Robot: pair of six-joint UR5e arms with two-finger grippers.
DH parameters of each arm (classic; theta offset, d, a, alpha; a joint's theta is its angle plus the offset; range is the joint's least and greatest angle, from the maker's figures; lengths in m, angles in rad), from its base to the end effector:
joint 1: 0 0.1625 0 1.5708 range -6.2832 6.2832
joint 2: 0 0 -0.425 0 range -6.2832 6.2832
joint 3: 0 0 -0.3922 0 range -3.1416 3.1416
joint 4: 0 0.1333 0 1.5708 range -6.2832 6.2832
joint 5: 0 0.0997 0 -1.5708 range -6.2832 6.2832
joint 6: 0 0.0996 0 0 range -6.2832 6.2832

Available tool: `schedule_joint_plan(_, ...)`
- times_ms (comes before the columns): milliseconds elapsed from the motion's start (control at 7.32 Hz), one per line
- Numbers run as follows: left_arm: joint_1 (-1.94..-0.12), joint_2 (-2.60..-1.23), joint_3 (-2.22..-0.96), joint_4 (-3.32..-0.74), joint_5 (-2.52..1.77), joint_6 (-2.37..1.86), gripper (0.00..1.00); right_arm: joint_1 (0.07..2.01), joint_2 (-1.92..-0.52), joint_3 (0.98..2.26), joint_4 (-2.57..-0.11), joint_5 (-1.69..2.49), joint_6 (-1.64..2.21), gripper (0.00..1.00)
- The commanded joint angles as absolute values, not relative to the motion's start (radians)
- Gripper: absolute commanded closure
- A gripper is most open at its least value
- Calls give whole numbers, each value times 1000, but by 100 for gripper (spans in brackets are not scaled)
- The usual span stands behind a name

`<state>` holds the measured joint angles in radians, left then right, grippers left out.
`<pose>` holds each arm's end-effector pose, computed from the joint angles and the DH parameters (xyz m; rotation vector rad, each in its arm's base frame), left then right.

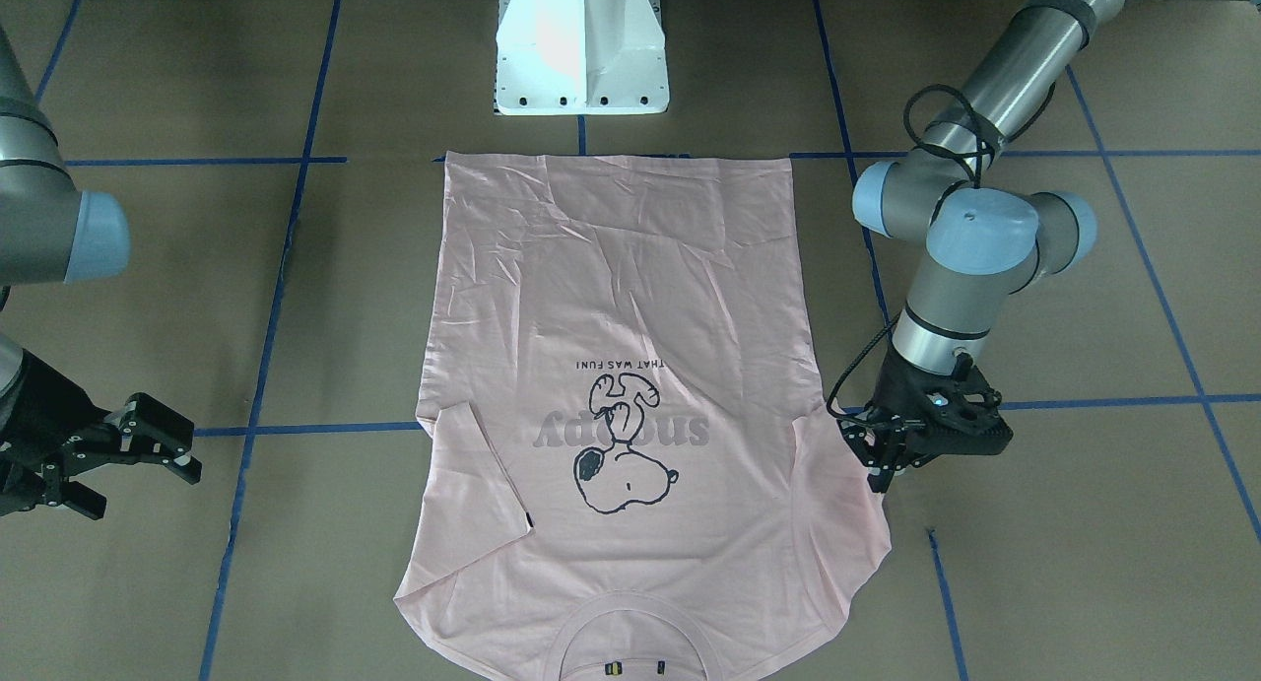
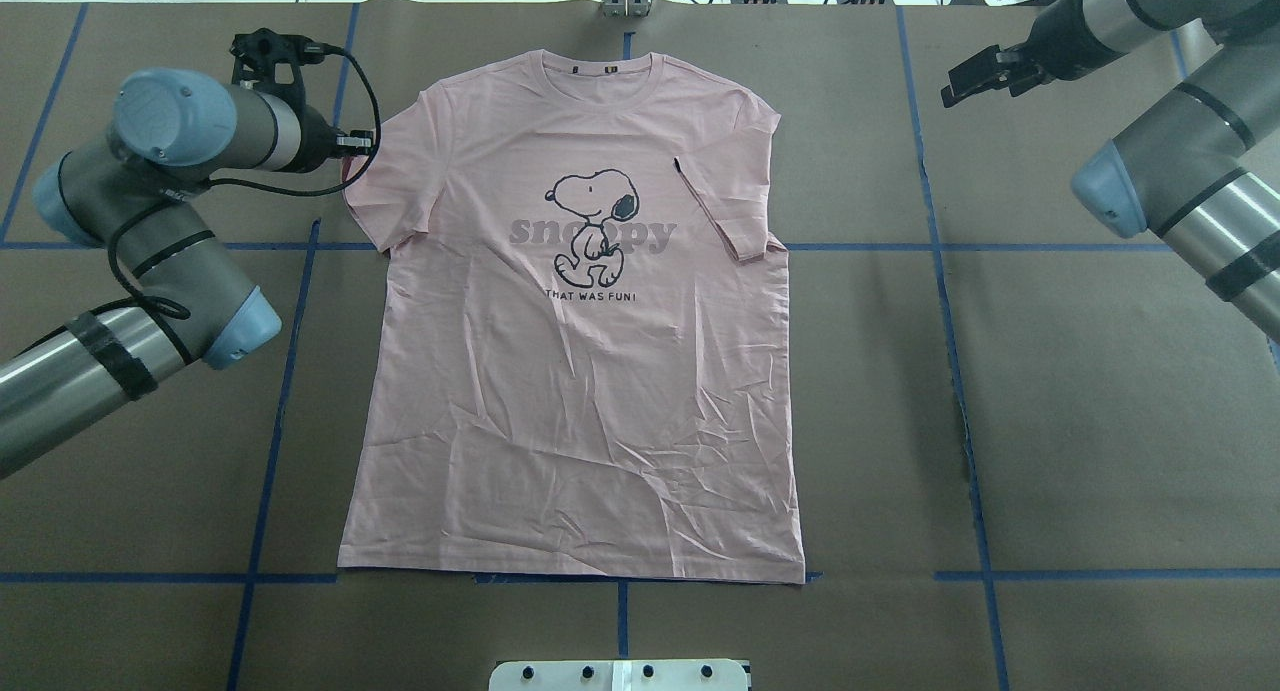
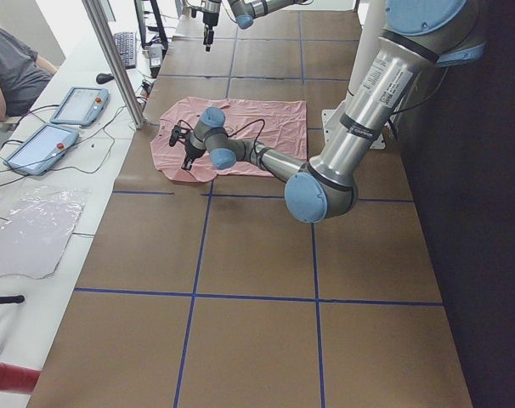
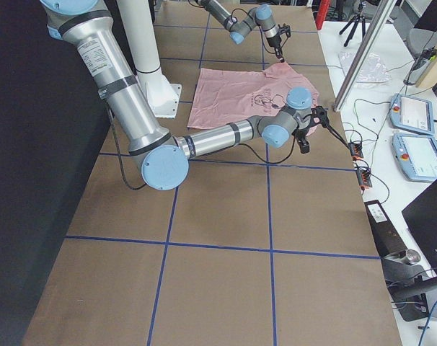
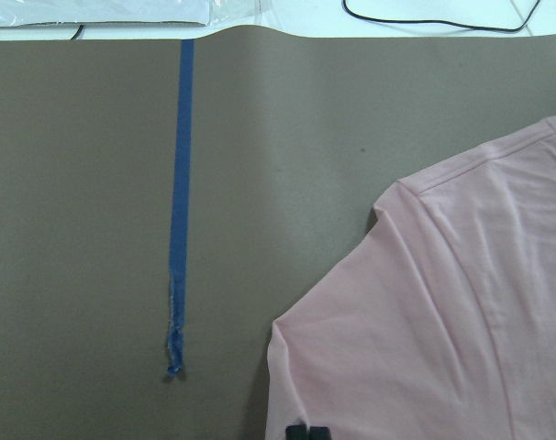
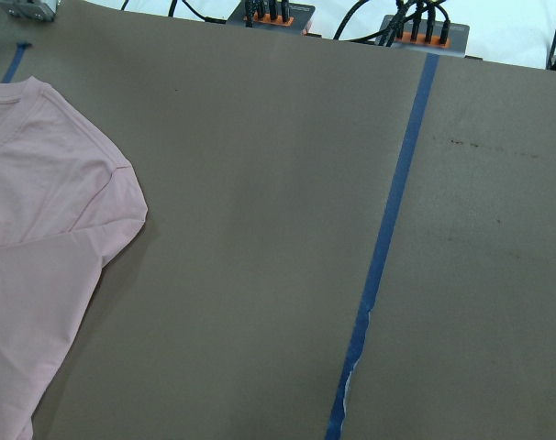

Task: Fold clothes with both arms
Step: 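Fold the sleeve inward over the shirt body with the left gripper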

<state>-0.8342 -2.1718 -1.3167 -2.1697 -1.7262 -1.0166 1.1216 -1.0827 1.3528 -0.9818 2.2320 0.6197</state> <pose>0.4147 -0.6328 0.3564 0.4941 0.8184 -0.1849 -0.2398 -0.6636 0.4091 0.3948 -0.9514 -0.1287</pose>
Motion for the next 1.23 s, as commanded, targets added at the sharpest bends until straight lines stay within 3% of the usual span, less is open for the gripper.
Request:
schedule_joint_plan(0,-776,-2313,-1309,-1969,-1721,-1104,100,1121,-1080,1351,-982,2232,620,0)
schedule_joint_plan(410,-738,-2417,-1174,-1937,-1664,-1146,100,1118,-1077,1350,-983,2232,620,0)
schedule_joint_plan(547,-738,-2405,-1172,-1942,-1661,-1126,21,1118,-1075,1351,-983,2232,621,0)
schedule_joint_plan(683,-738,-2396,-1189,-1948,-1664,-1083,0,1118,-1074,1354,-982,2232,624,0)
schedule_joint_plan(820,-736,-2373,-1250,-1948,-1670,-1078,0,1117,-1072,1364,-983,2232,661,0)
schedule_joint_plan(1093,-736,-2224,-1516,-1945,-1715,-1072,0,1065,-1087,1474,-994,2218,878,0)
